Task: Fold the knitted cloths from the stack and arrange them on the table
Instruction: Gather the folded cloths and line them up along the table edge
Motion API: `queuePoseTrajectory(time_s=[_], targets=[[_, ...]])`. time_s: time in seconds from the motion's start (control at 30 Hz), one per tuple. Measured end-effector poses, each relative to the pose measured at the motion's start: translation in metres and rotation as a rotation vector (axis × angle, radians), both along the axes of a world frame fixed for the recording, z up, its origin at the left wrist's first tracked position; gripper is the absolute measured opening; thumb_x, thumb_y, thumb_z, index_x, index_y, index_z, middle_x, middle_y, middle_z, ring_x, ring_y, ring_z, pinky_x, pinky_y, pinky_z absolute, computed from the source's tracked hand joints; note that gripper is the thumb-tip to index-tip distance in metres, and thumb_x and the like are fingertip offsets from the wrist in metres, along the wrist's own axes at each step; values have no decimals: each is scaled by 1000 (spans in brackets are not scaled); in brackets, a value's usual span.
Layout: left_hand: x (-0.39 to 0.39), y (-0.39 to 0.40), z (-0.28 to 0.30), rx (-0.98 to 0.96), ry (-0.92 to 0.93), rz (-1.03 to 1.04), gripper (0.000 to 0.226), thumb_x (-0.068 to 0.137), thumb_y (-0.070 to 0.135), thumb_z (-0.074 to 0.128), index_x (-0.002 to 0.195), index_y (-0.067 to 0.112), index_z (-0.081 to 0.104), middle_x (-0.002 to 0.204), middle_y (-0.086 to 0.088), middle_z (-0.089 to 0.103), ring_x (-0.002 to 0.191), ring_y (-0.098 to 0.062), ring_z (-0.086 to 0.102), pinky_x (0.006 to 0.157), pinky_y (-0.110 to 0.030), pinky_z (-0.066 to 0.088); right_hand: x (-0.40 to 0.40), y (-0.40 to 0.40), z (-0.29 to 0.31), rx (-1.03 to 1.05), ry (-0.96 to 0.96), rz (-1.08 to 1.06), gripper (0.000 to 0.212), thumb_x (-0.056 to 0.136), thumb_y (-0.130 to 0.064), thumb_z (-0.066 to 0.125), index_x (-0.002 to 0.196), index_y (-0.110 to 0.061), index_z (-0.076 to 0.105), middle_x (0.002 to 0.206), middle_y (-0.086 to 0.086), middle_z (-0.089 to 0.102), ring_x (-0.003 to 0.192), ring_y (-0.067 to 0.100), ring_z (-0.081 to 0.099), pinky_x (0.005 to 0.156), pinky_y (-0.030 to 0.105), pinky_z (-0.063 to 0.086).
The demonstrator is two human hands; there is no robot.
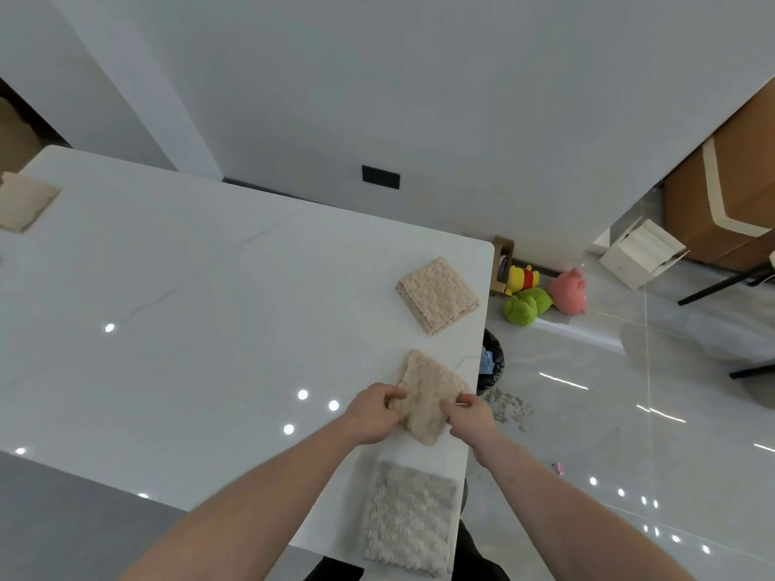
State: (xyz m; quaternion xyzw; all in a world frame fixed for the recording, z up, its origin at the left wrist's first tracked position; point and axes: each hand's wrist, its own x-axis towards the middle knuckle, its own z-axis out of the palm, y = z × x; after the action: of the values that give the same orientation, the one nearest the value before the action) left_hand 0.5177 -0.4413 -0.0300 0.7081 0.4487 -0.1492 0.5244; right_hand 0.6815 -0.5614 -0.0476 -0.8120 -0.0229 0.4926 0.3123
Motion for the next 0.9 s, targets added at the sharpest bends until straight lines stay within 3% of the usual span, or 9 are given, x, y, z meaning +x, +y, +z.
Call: queuePoseTrajectory(time_s=[0.13, 0.3, 0.47, 0.57, 0.63, 0.77, 0.9], targets=[[0, -12, 6, -4, -81, 42, 47, 93, 12, 56, 139, 24, 59, 143, 5, 53, 130, -13, 51, 109, -25, 42, 7, 3, 20, 50, -113, 7, 29, 92, -24, 64, 119, -16, 59, 101, 0, 66, 85, 18, 65, 74, 35, 55], [0, -24, 5, -42, -83, 29, 49, 93, 14, 58, 140, 26, 58, 144, 4, 53, 129, -14, 52, 109, -28, 44, 17, -10, 21, 22, -261, 103, 26, 96, -26, 61, 120, -17, 58, 101, -4, 63, 82, 10, 60, 62, 26, 48], [-1, -28, -1, -70, 32, -157, 51, 93, 22, 58, 143, 26, 55, 146, 1, 51, 131, -20, 53, 107, -26, 43, 19, -25, 12, -69, -342, 266, 54, 94, -22, 65, 142, -15, 42, 126, 4, 57, 101, 19, 61, 79, 32, 50], [1, -27, -1, 213, 37, -310, 55, 91, 26, 56, 146, 26, 48, 151, -1, 38, 133, -26, 46, 106, -35, 45, 11, -33, 13, -65, -448, 425, 67, 92, -18, 65, 150, -19, 31, 145, 7, 39, 105, 22, 54, 80, 31, 43], [4, -30, 3, 322, -7, -426, 63, 89, 22, 56, 150, 24, 40, 160, -1, 24, 138, -30, 37, 107, -43, 45, 3, -37, 12, -60, -532, 564, 73, 91, -15, 64, 152, -24, 27, 152, 6, 27, 116, 26, 52, 82, 33, 47], [9, -36, 6, 306, 93, -671, 78, 88, 20, 55, 159, 24, 22, 170, 3, -2, 149, -30, 20, 115, -49, 36, -8, -44, 5, -49, -569, 781, 74, 95, -19, 60, 157, -30, 22, 165, -3, 3, 142, 30, 37, 101, 36, 49], [11, -36, 3, 311, 191, -750, 80, 90, 24, 56, 160, 22, 17, 170, 1, -5, 151, -30, 17, 116, -50, 33, -8, -43, 4, -57, -518, 850, 73, 96, -21, 56, 159, -29, 20, 168, -8, -4, 146, 29, 33, 108, 37, 45]])
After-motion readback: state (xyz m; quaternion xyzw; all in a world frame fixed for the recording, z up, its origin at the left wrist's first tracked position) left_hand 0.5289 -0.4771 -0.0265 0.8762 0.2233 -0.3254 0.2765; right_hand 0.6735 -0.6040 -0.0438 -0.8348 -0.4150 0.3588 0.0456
